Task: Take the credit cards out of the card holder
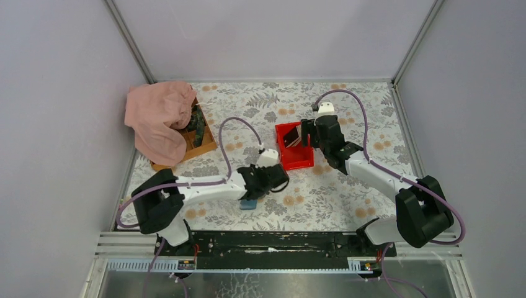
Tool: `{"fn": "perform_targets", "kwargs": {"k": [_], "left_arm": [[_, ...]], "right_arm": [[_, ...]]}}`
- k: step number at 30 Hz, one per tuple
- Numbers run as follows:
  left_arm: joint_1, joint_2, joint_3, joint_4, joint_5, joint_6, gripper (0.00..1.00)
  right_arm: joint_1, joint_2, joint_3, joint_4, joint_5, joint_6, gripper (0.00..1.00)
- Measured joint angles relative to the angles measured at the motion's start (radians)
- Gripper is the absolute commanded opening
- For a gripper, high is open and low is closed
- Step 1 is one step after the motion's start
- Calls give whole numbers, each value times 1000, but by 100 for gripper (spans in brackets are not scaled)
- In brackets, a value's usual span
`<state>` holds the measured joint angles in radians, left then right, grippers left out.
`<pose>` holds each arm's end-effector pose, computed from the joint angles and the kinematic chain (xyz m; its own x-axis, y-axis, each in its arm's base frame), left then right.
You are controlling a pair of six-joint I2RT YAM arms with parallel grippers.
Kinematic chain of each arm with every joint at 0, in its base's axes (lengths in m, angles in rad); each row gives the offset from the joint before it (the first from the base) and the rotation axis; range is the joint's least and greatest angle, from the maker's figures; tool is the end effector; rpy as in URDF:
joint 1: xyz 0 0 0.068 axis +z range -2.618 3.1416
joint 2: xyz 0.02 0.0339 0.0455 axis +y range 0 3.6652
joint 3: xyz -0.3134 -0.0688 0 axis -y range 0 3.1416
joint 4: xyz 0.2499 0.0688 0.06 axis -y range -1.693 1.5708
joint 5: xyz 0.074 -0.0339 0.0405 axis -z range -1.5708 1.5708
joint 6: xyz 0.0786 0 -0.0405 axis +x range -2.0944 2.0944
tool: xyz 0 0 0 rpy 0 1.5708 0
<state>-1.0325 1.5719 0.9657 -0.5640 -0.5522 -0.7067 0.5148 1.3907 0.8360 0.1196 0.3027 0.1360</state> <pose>0.1968 -0.2492 0.2041 -0.7656 0.2038 -0.6102 0.1696 0.9789 0.1141 0.3101 0.1485 0.2784 -0.3953 -0.0749 -0.9155 -0.1828 0.9832 -0.0015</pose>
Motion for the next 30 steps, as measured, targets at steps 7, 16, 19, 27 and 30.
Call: {"fn": "perform_targets", "kwargs": {"k": [7, 16, 19, 27, 30], "left_arm": [[-143, 134, 25, 18, -117, -63, 57], [-216, 57, 4, 23, -196, -188, 100], [-245, -108, -70, 43, -255, -250, 100], [-351, -479, -373, 134, -349, -509, 71], [-367, -486, -443, 135, -359, -588, 65]], "right_arm": [[0, 0, -6, 6, 0, 1, 92], [0, -45, -47, 29, 3, 1, 74], [0, -88, -53, 31, 3, 3, 53], [137, -288, -126, -6, 8, 29, 41], [248, -386, -141, -53, 3, 40, 47]]}}
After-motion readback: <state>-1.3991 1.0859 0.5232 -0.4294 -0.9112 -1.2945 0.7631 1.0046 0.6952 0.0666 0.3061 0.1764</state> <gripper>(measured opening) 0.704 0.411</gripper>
